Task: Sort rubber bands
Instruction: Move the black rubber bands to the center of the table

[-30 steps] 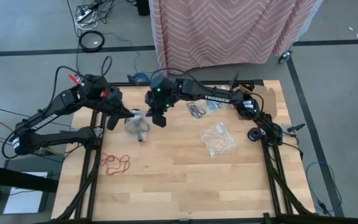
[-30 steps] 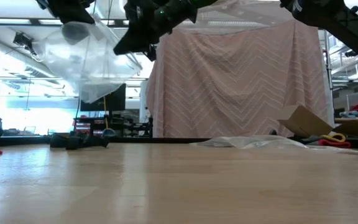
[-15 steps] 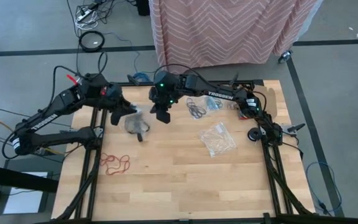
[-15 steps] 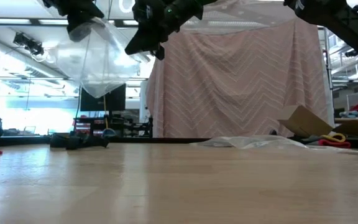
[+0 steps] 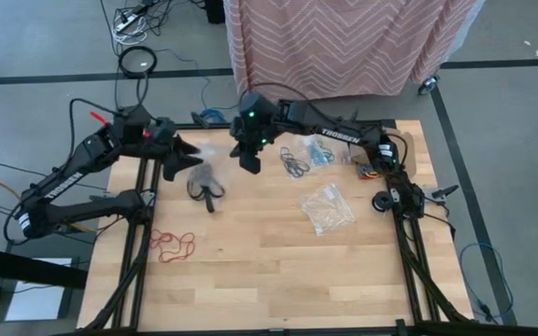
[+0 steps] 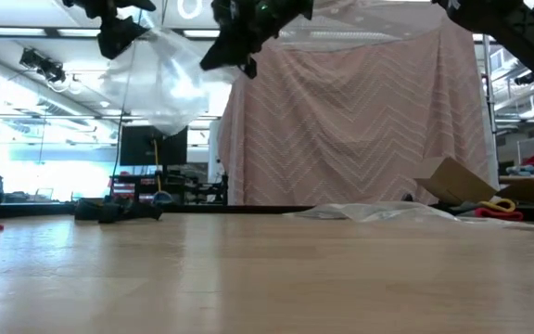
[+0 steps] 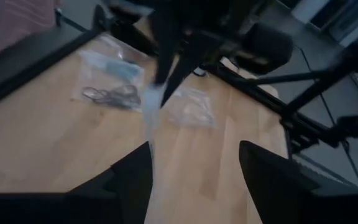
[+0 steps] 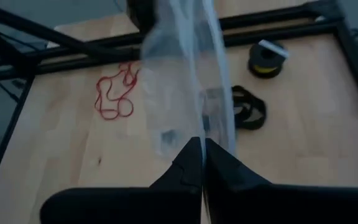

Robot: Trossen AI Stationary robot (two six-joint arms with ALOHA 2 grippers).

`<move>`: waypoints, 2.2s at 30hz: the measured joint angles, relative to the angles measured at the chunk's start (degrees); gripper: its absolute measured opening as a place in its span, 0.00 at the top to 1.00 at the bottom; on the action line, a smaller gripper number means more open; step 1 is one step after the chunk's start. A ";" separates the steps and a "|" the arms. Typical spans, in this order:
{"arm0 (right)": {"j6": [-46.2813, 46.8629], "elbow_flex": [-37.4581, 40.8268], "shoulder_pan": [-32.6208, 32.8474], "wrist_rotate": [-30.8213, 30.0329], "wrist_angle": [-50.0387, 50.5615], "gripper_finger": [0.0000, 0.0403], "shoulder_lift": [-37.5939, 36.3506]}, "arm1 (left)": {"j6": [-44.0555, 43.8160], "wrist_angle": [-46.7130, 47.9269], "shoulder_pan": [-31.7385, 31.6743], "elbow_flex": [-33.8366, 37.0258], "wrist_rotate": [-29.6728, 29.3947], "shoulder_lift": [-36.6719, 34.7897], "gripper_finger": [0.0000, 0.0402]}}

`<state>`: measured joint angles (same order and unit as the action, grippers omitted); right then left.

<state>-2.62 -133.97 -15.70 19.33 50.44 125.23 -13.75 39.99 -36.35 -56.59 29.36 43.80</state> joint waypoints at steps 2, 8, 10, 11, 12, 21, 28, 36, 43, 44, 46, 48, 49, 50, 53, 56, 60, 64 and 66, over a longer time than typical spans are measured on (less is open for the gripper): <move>-0.36 -0.01 -0.58 -0.09 0.57 1.00 -1.17 | 0.54 0.12 -1.52 -0.03 -0.31 -0.02 0.40; -1.61 -0.02 -1.64 -2.72 4.43 1.00 -3.45 | 4.05 5.15 -5.02 0.15 -8.98 1.78 0.40; -2.12 -0.02 -1.88 -3.87 5.59 1.00 -4.30 | 6.35 7.83 -5.66 1.41 -11.76 3.50 0.42; -2.19 -0.02 -2.00 -4.18 6.01 1.00 -4.66 | 7.51 8.91 -5.87 2.13 -11.98 4.77 0.45; -2.34 -0.02 -2.06 -4.42 6.46 1.00 -4.89 | 8.60 9.80 -5.88 2.84 -11.99 6.10 0.48; -2.83 -0.04 -3.17 -5.74 9.50 1.00 -6.68 | 7.80 11.90 -6.13 7.09 -20.77 16.83 0.98; -3.77 -0.02 -4.41 -6.28 10.75 1.00 -7.52 | 7.36 19.32 -8.71 8.15 -24.02 25.47 0.99; -3.68 -0.02 -5.44 -6.40 12.41 1.00 -9.96 | 6.06 19.34 -9.19 12.50 -23.64 32.40 1.00; -2.27 -0.02 -6.12 -8.21 15.40 1.00 -13.71 | 4.57 11.94 -9.20 17.60 -22.56 36.92 1.00; -2.15 -0.02 -6.12 -8.19 15.84 1.00 -14.33 | 4.21 9.84 -9.06 18.09 -22.03 37.11 1.00; -2.18 -0.02 -6.17 -8.20 16.95 1.00 -15.26 | 2.55 5.84 -8.30 18.62 -21.12 38.20 1.00; -2.77 -0.02 -6.12 -8.15 18.07 1.00 -16.07 | 0.17 3.28 -7.33 18.61 -19.78 39.10 1.00; -3.19 -0.02 -6.10 -8.13 18.86 1.00 -16.55 | -1.25 1.93 -6.60 18.15 -18.90 39.89 1.00; -3.64 -0.02 -6.10 -8.07 19.67 1.00 -17.01 | -2.84 0.44 -5.70 17.45 -18.03 40.79 1.00; -4.74 -0.02 -6.10 -7.95 21.26 1.00 -18.42 | -6.83 -4.38 -1.72 15.50 -15.86 42.70 1.00; -5.45 -0.02 -6.10 -7.54 22.41 1.00 -19.45 | -11.80 -11.39 3.42 12.63 -13.76 44.13 1.00; -6.82 -0.02 -6.06 -6.82 24.17 1.00 -20.54 | -22.52 -20.71 10.16 10.60 -11.45 47.92 1.00; -7.55 -0.02 -5.72 -6.05 24.44 1.00 -20.93 | -30.86 -31.46 17.64 7.47 -8.54 53.40 1.00; -7.57 -0.02 -5.14 -5.80 24.45 1.00 -21.24 | -31.92 -35.38 21.21 5.25 -8.18 56.31 1.00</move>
<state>-10.20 -133.99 -20.84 13.52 74.89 103.99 -45.67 4.61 -15.13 -51.33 21.18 100.11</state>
